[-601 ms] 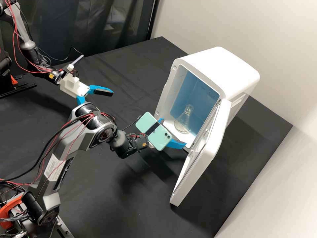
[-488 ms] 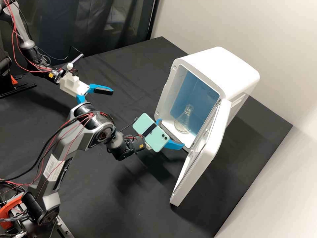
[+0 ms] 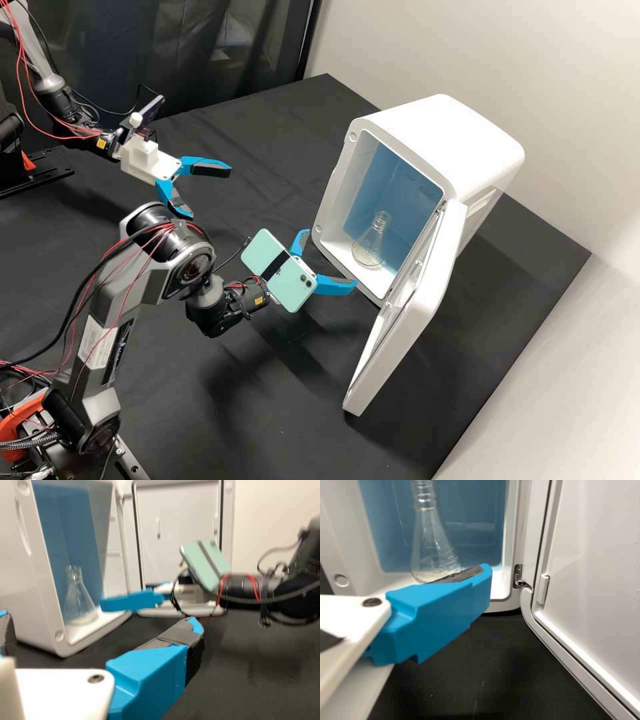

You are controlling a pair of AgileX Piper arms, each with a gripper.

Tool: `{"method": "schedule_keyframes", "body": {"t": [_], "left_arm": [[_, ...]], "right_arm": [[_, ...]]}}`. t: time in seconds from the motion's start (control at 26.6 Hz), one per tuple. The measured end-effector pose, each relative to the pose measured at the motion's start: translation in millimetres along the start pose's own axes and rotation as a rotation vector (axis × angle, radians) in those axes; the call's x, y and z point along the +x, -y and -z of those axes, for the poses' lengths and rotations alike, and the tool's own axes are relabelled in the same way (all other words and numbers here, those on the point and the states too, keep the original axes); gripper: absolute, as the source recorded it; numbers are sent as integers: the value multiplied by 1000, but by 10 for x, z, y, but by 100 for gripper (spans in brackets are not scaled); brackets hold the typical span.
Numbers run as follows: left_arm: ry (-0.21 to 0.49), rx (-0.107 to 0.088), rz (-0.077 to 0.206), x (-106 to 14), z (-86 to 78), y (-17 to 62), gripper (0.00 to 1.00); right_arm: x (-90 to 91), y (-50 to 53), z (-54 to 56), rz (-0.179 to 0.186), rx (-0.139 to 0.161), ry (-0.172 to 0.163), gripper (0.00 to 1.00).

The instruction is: Place the flask in the incubator

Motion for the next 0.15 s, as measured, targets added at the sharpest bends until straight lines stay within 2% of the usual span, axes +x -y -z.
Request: {"method": "schedule_keyframes", "body": {"t": [0.15], "left_arm": [[11,2,-41,3,-16,-69,100]], "right_arm": [[-12,-5,11,-3,0,-5,100]]}}
